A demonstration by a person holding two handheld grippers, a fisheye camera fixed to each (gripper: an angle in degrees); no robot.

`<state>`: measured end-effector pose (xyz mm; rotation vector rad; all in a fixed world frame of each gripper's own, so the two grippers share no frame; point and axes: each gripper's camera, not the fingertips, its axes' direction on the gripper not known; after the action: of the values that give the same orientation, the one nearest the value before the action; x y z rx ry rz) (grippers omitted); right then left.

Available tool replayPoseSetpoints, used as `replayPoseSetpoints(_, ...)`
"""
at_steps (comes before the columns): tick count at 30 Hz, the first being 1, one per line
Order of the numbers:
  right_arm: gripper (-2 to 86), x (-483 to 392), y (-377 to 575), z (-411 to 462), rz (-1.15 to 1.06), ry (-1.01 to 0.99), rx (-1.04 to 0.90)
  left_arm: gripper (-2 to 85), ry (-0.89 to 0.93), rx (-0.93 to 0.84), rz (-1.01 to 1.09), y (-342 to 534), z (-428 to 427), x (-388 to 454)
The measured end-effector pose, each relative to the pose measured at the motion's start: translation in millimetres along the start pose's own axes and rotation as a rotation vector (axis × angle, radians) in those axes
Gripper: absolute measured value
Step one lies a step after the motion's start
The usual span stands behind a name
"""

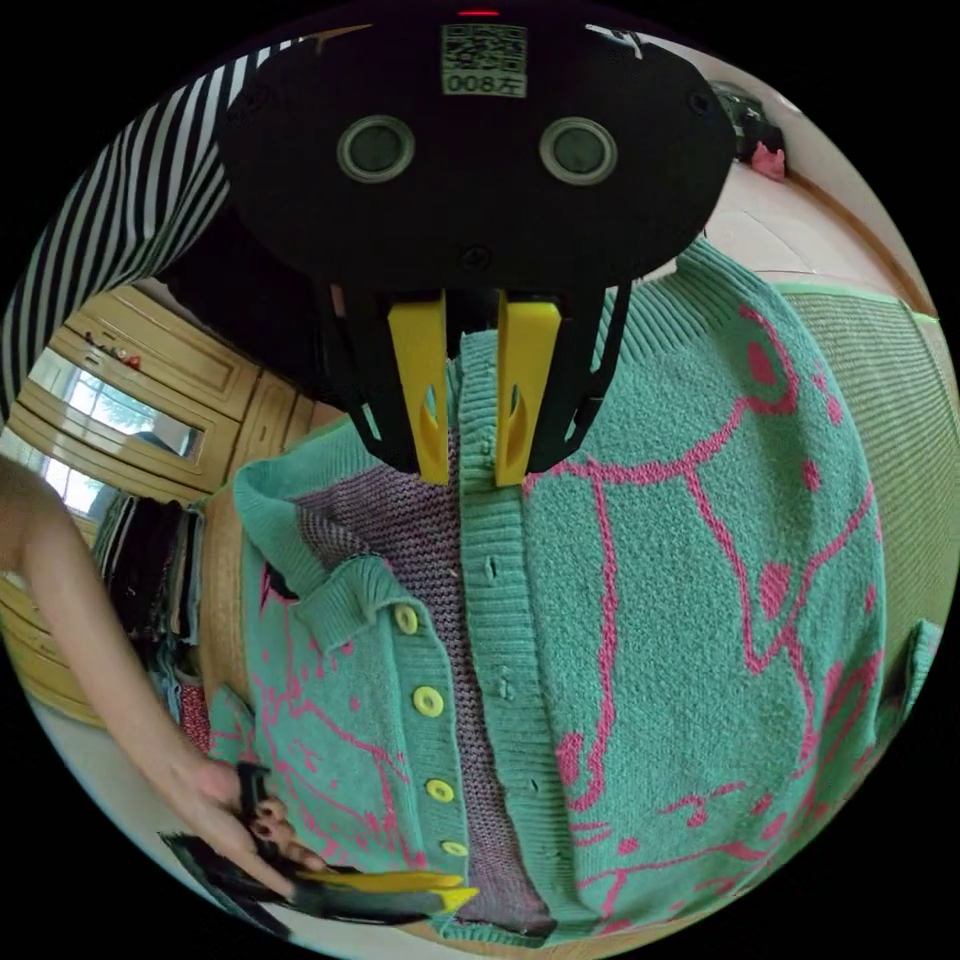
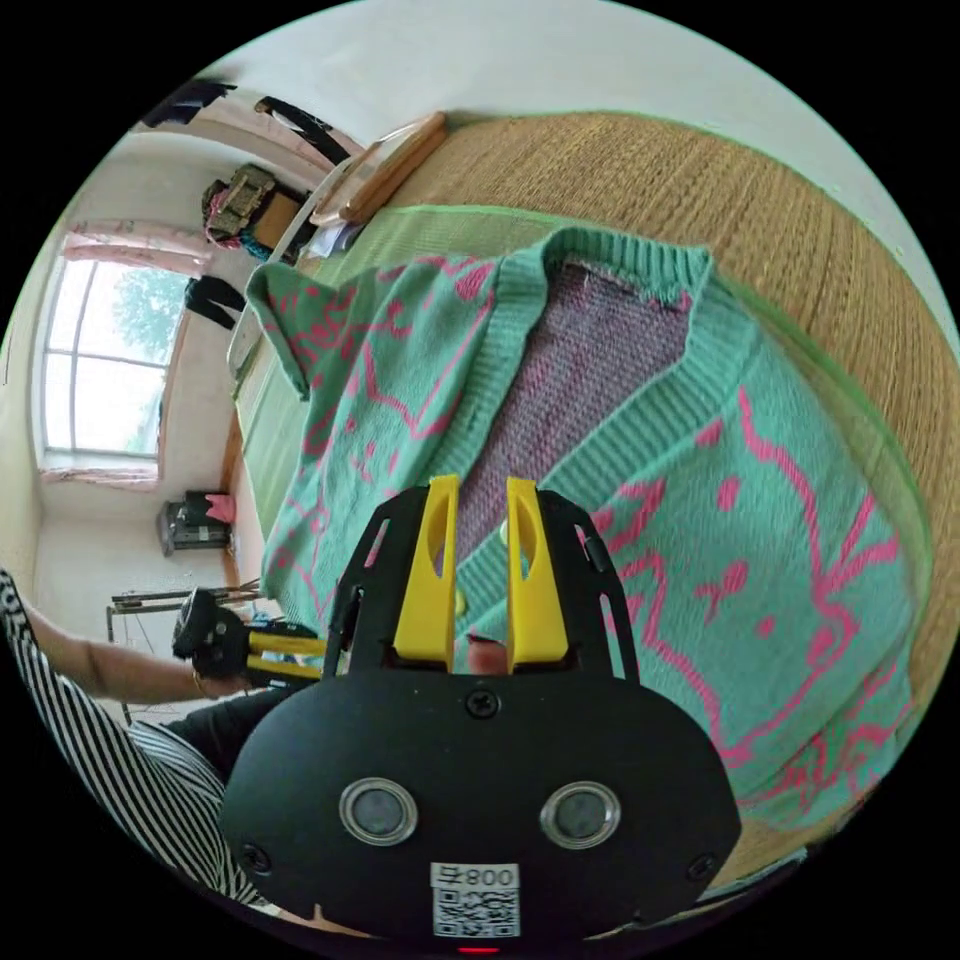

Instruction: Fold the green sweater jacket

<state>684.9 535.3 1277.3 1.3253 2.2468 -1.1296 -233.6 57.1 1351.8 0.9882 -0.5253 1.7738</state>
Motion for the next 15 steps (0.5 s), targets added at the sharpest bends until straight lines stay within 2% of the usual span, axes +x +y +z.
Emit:
replayPoseSetpoints(5,7.9,-4,-41,28,-0.001,0.007,-0.071,8.3,-0.018,0.026,0.019,3,18,-7)
replayPoseSetpoints(15,7.1,-8,-57,39,0.046,0.006,-0.068,7.9,-0.029,0.069,-0.019,13,51,-34)
